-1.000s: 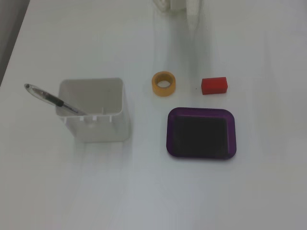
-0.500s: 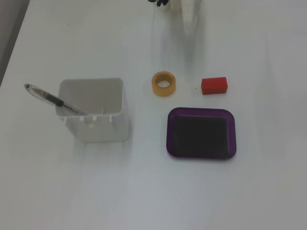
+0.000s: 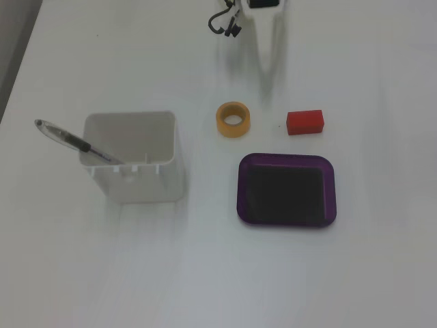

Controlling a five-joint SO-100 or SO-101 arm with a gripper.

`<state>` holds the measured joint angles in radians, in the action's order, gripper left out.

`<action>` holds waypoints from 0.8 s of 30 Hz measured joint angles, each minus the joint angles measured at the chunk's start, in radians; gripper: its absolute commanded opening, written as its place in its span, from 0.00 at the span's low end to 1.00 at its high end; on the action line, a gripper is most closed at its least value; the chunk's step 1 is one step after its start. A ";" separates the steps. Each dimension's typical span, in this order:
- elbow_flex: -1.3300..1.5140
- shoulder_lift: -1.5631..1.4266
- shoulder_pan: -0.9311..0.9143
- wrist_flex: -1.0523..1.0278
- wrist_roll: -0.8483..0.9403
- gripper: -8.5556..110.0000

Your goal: Remove the cube from the box.

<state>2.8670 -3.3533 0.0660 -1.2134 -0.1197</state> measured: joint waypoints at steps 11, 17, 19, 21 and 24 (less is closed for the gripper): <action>0.094 -0.006 -0.035 0.003 0.000 0.22; 0.144 -0.006 -0.035 0.003 0.000 0.07; 0.166 -0.006 -0.035 0.003 0.000 0.08; 0.178 -0.006 -0.035 0.003 0.000 0.08; 0.183 -0.006 -0.035 0.003 -0.002 0.08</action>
<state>3.0496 -3.3594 0.0307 -1.2103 -0.1212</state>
